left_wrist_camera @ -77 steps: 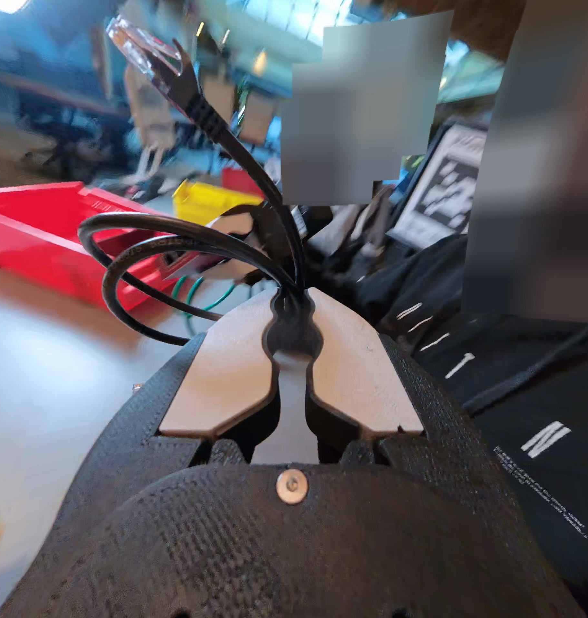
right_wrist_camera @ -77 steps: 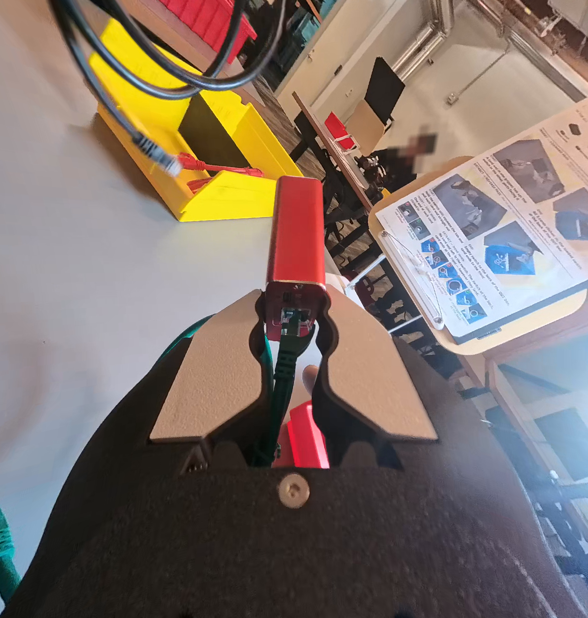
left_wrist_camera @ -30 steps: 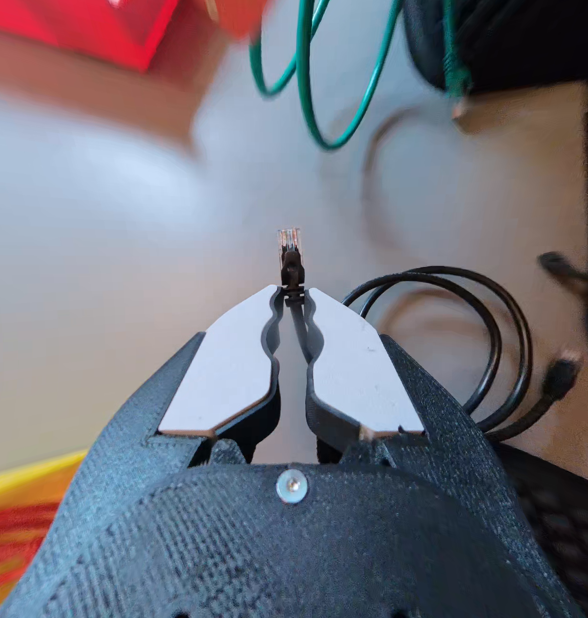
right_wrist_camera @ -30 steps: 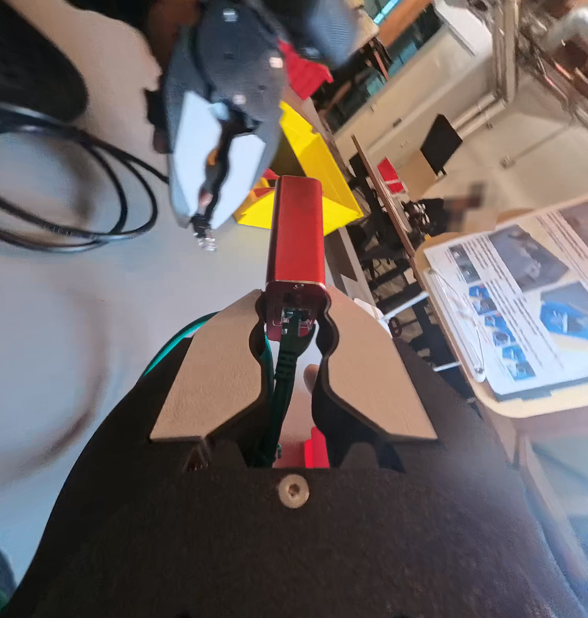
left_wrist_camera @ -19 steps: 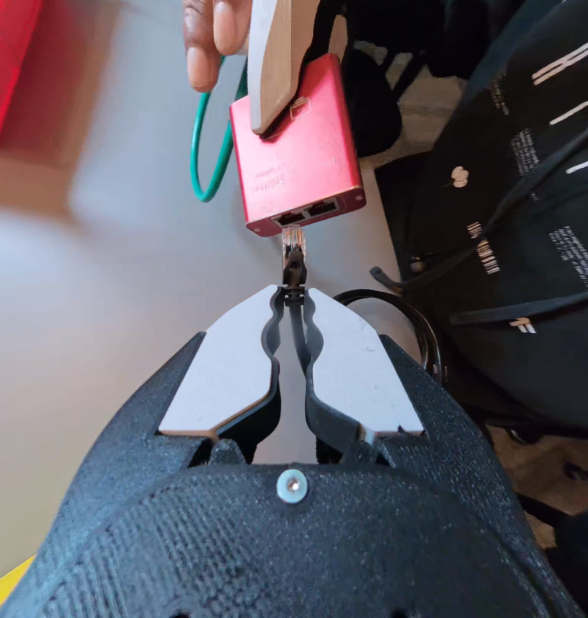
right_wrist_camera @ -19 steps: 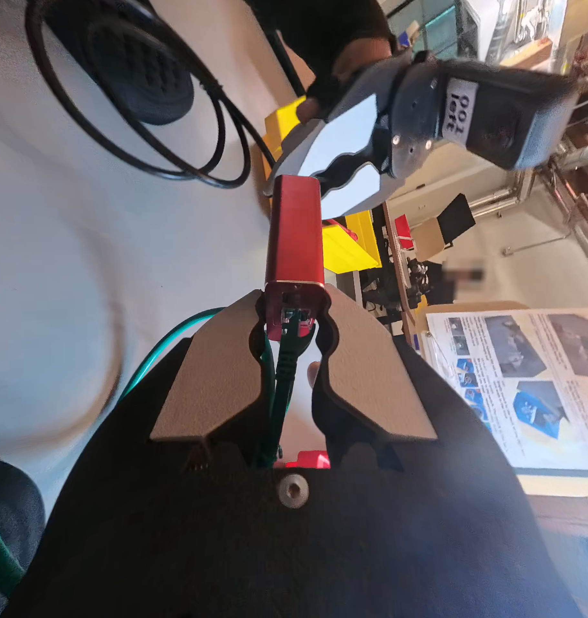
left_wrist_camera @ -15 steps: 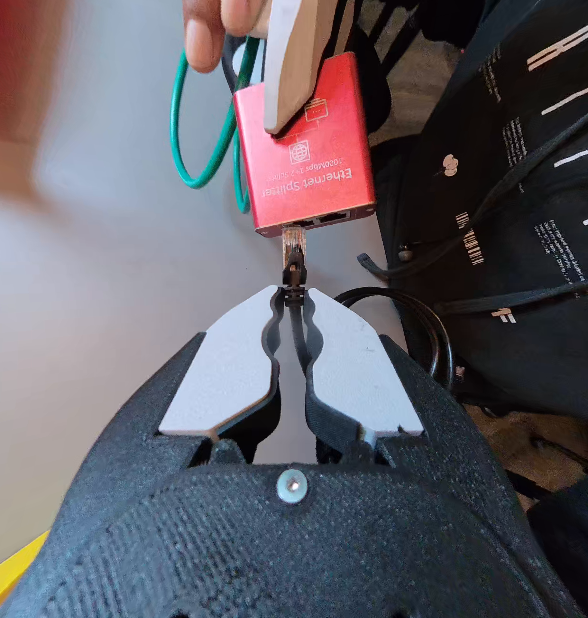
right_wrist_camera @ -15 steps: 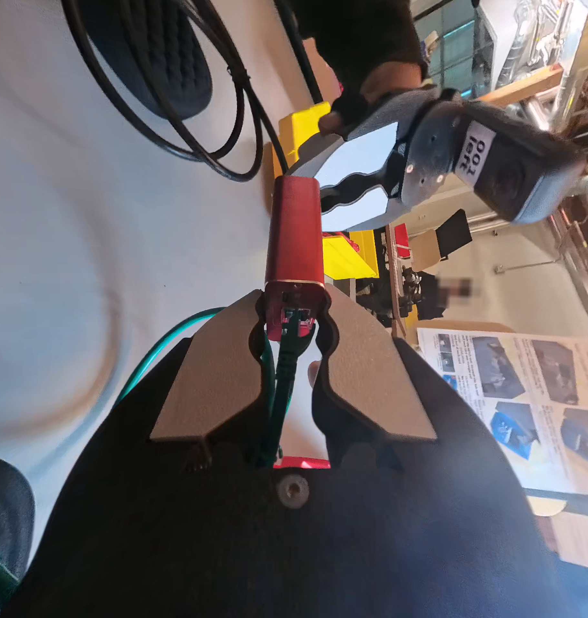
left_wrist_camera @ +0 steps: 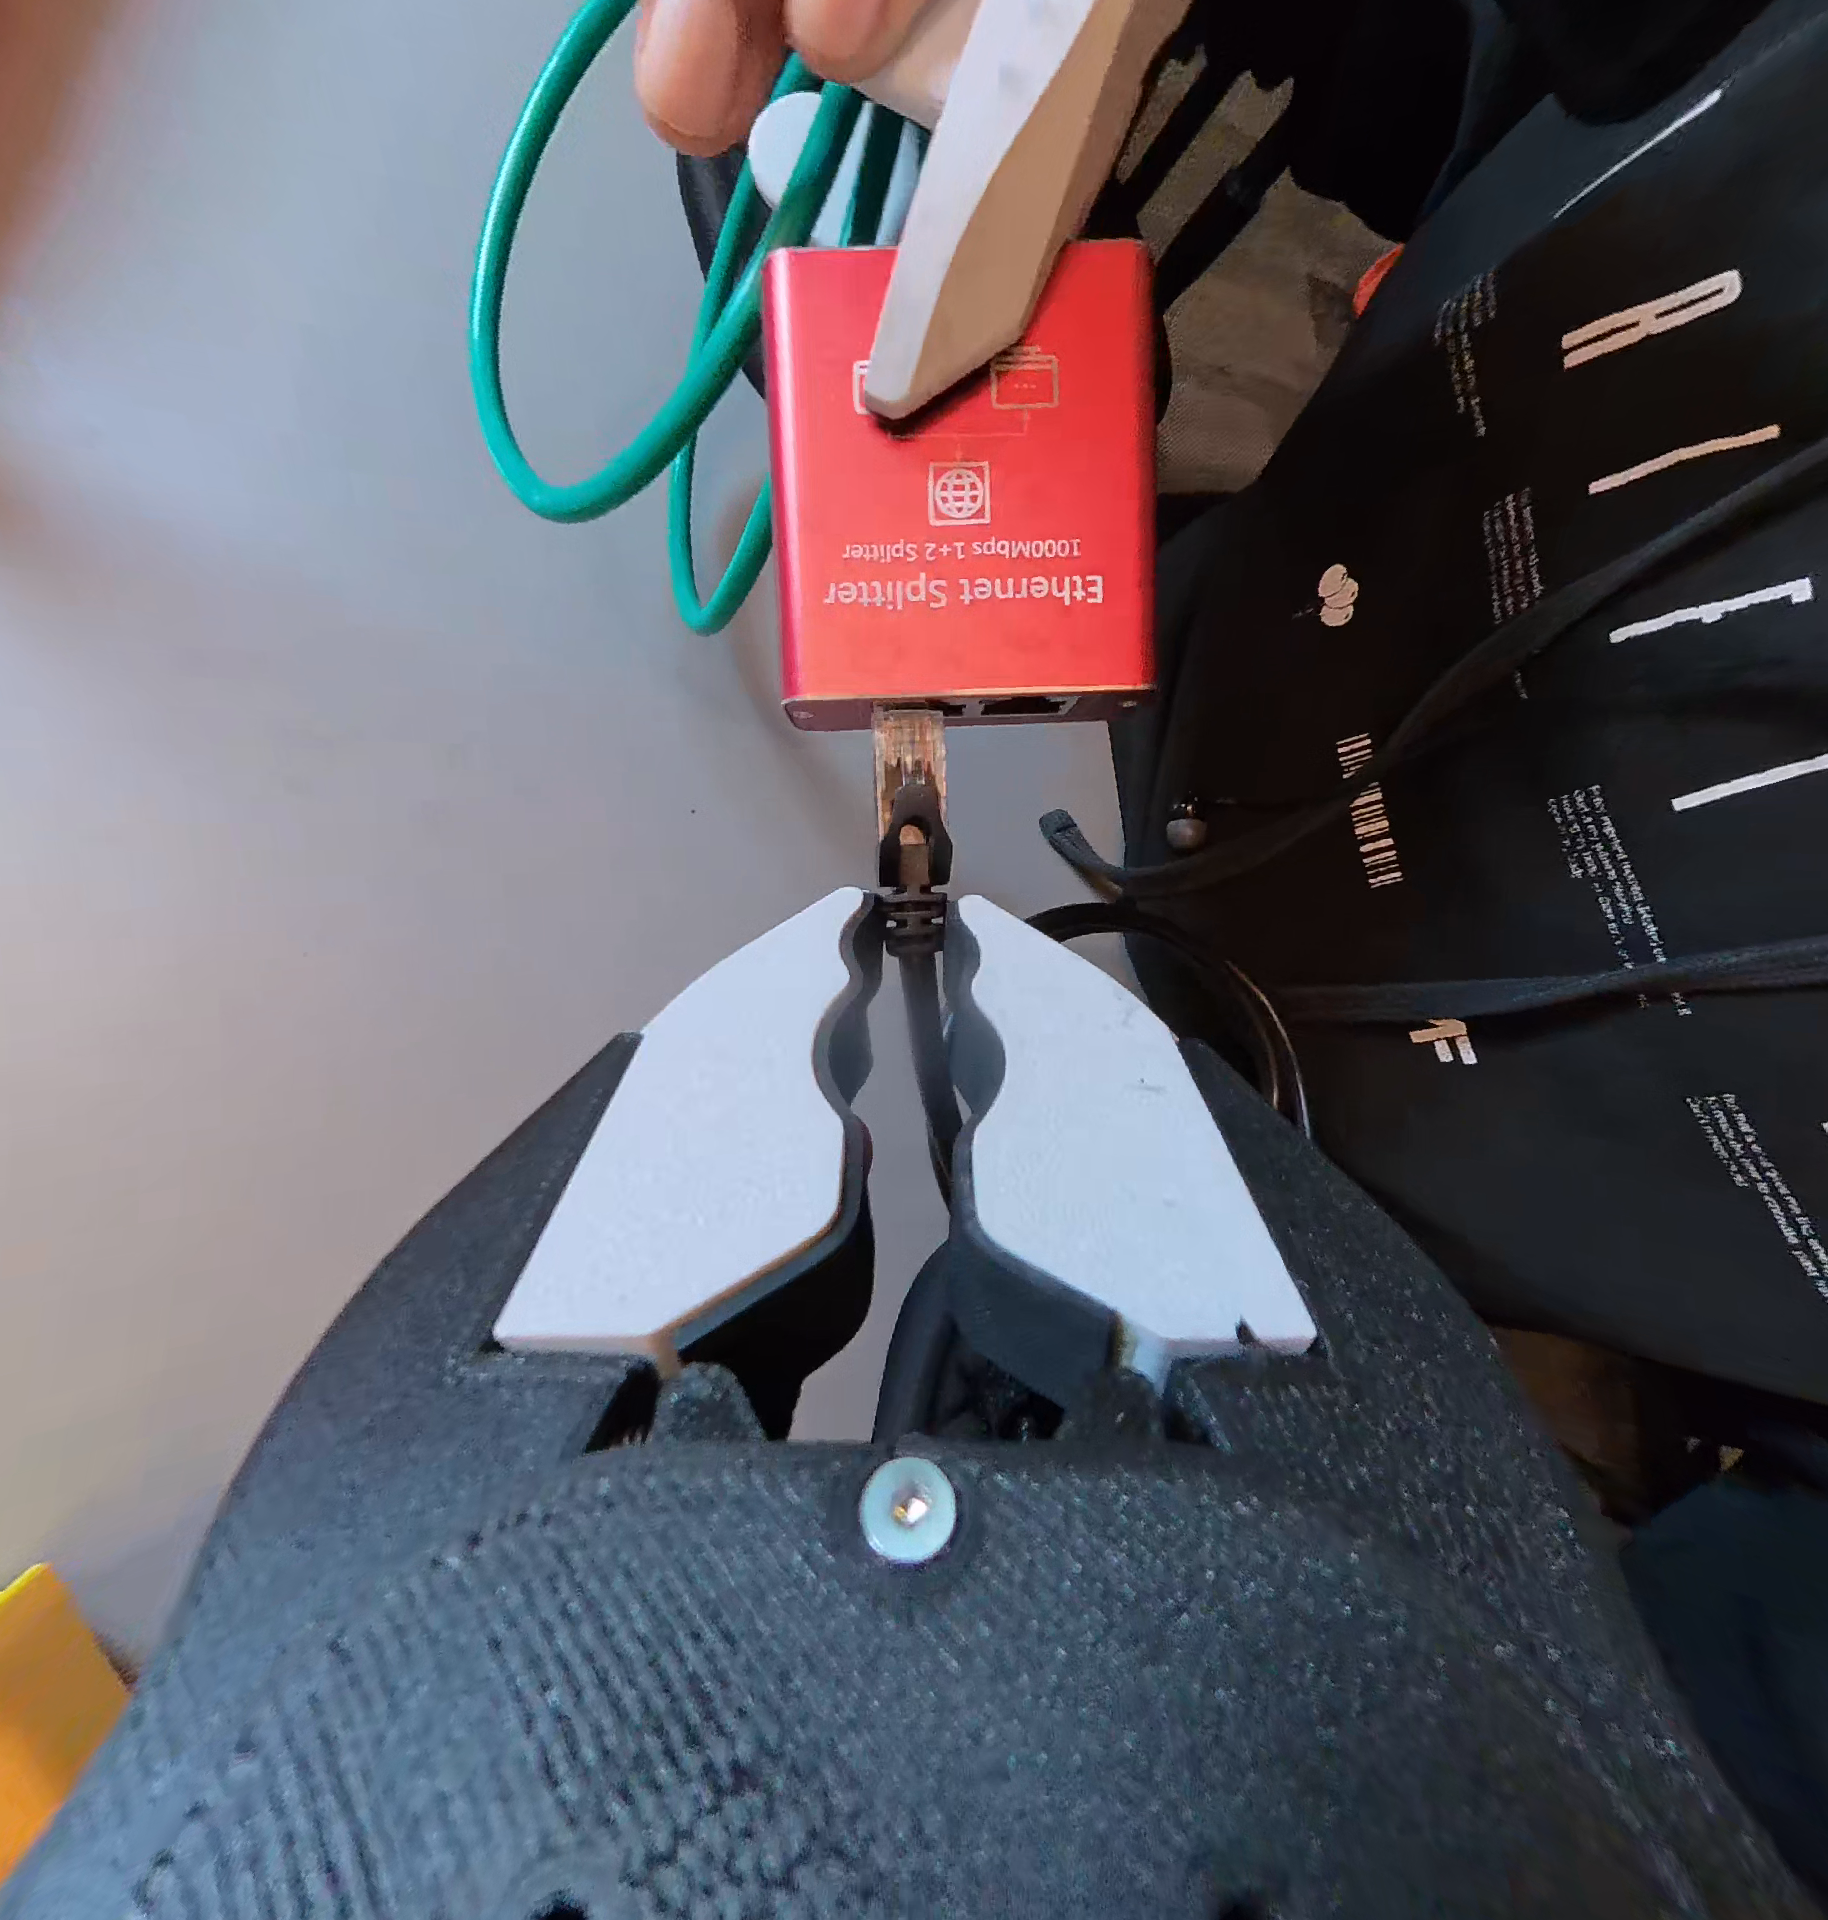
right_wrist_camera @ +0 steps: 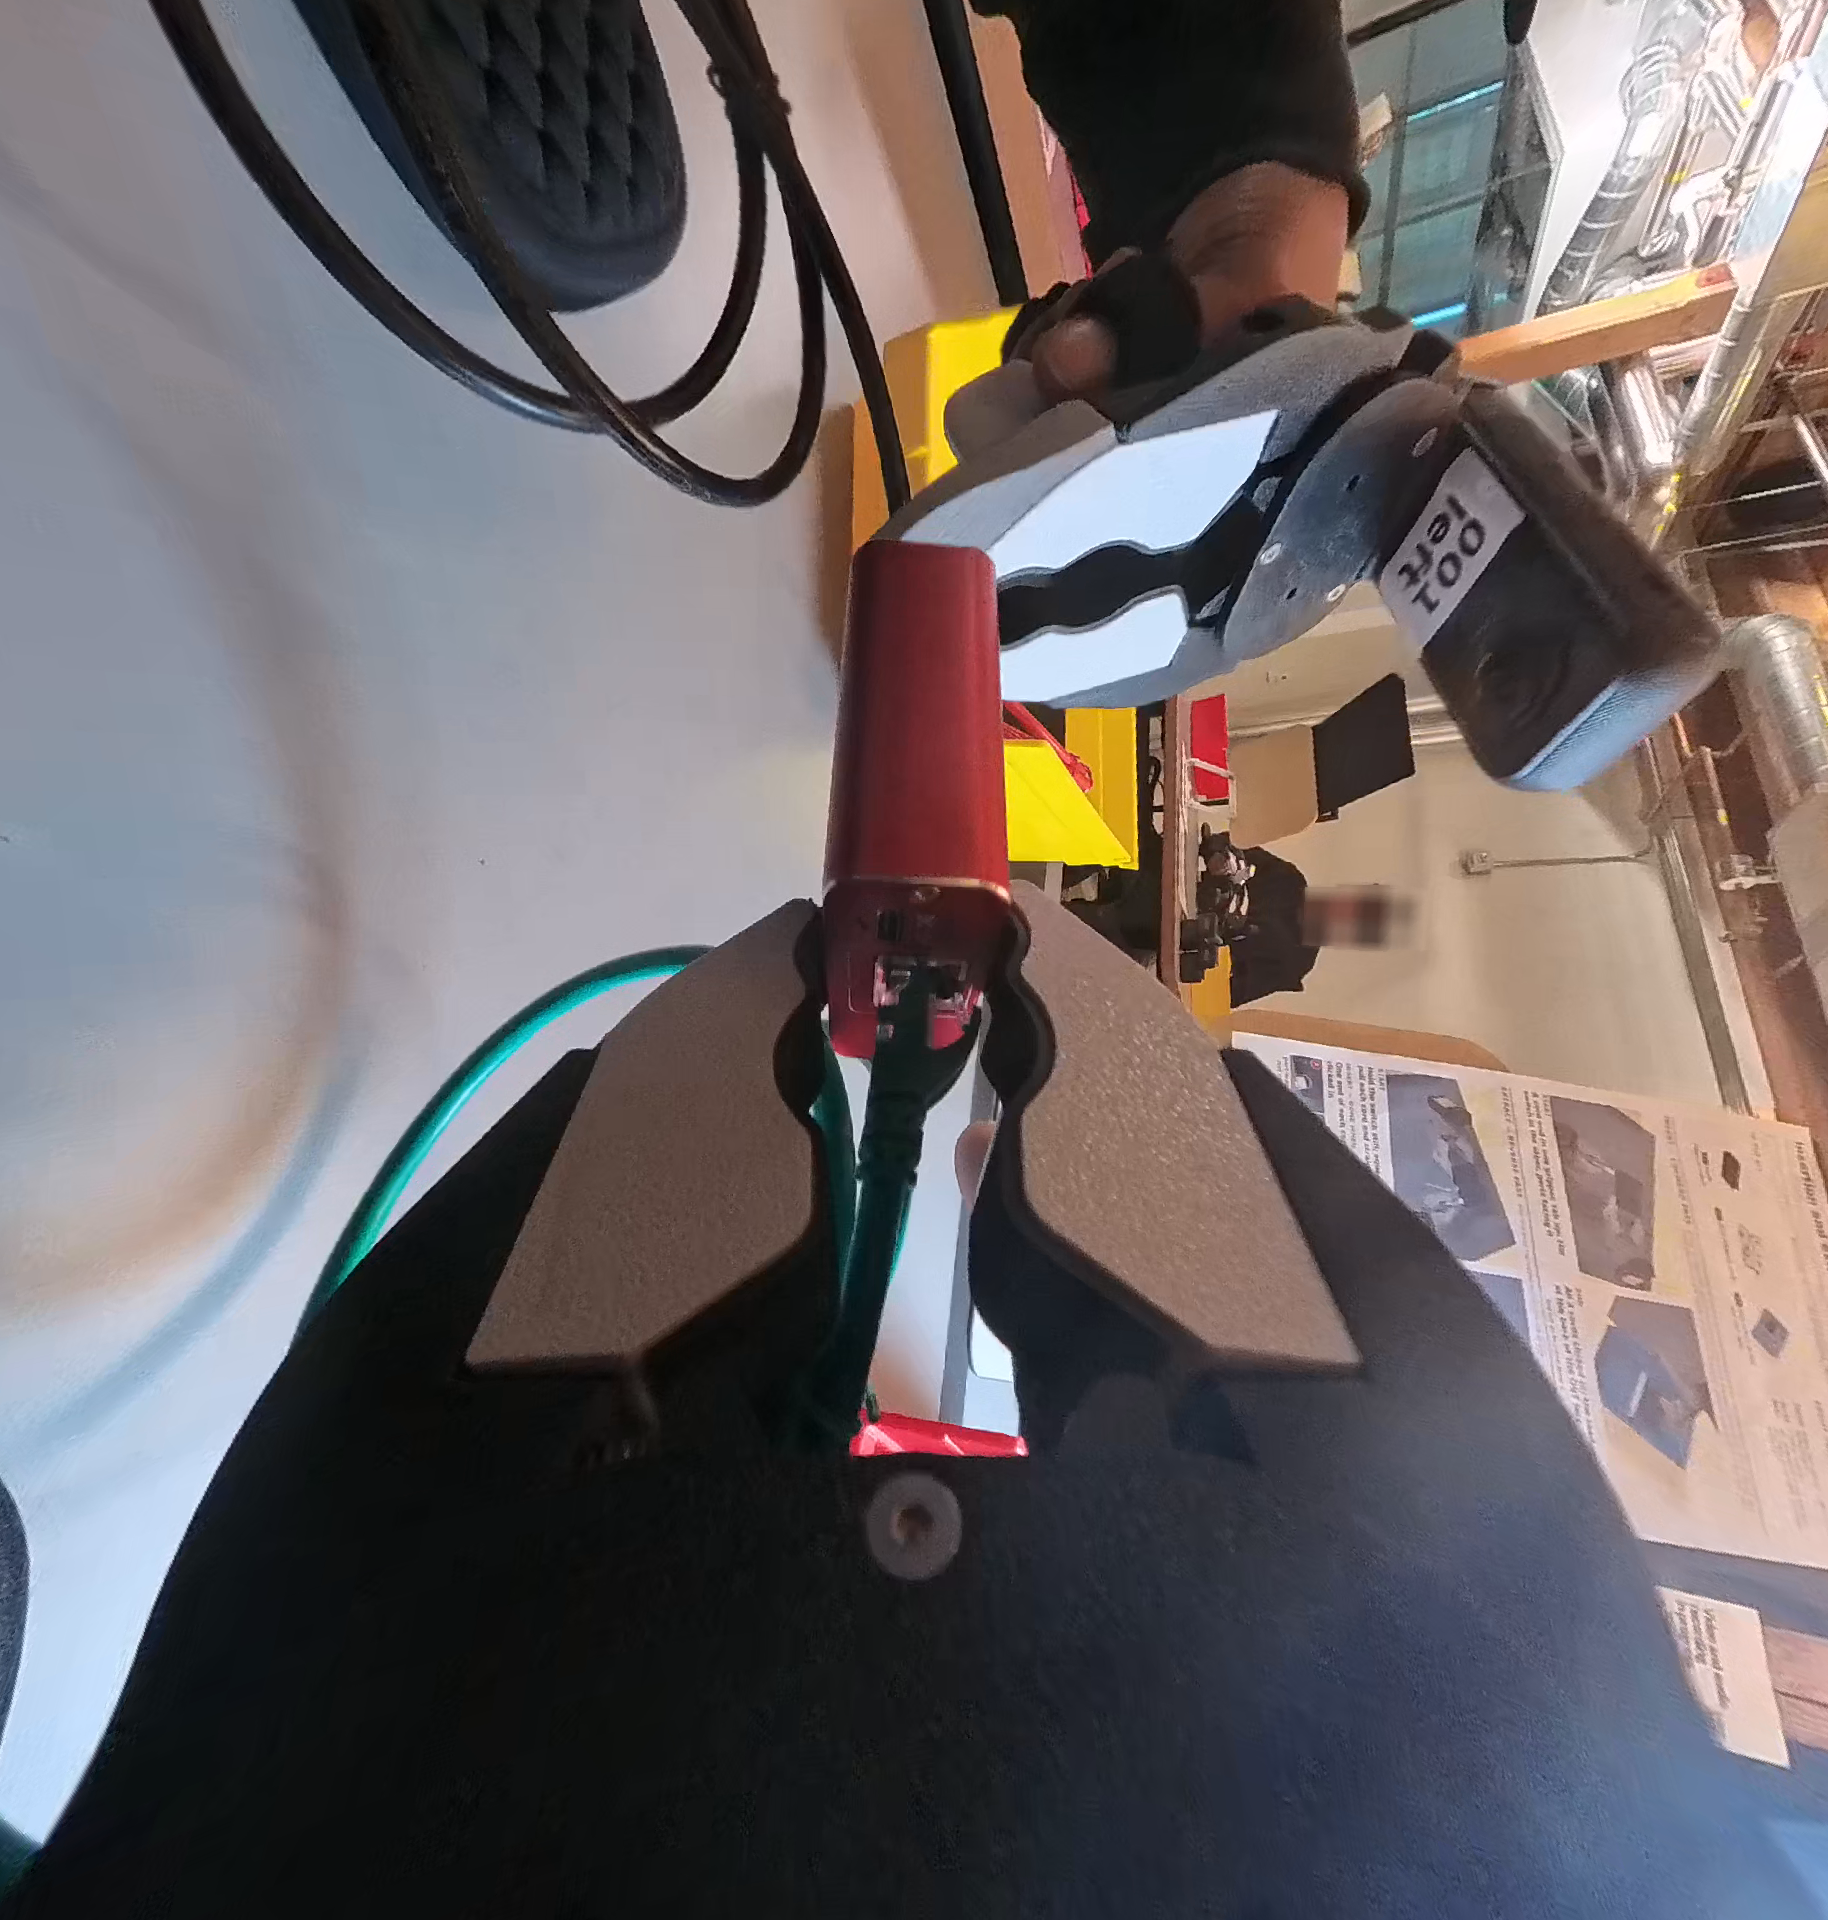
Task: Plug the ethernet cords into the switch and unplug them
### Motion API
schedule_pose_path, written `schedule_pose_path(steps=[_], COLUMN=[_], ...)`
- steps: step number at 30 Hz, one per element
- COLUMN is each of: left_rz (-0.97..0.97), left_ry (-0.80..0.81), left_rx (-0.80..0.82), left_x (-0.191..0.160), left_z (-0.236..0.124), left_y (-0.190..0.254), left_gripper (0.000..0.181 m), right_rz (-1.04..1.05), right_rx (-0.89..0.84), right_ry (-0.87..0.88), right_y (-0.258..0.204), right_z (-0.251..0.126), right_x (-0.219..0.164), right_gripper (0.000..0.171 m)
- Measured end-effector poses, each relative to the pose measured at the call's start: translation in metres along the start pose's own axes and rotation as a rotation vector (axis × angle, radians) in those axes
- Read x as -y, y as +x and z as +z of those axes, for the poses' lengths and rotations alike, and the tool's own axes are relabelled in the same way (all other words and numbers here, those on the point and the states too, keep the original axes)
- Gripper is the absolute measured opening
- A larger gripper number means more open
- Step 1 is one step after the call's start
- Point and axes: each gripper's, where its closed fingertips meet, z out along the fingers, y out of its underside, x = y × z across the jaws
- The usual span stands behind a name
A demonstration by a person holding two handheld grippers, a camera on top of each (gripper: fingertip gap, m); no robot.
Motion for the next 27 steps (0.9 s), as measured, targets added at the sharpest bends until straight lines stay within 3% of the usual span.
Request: schedule_pose_path(steps=[7, 15, 27], left_rz=[0.036, -0.100, -0.004], left_ry=[0.008, 0.075, 0.062], left_rx=[0.006, 0.075, 0.074], left_x=[0.005, 0.011, 0.007], left_z=[0.002, -0.004, 0.016], left_y=[0.011, -0.004, 0.014], left_gripper=[0.010, 0.010, 0.010], right_rz=[-0.003, 0.004, -0.011], right_rx=[0.008, -0.044, 0.051], right_ry=[-0.009, -0.071, -0.035], right_y=[-0.003, 0.003, -0.008], right_z=[0.002, 0.005, 0.008], right_x=[-0.002, -0.008, -0.004], right_gripper=[0.027, 0.027, 0.027])
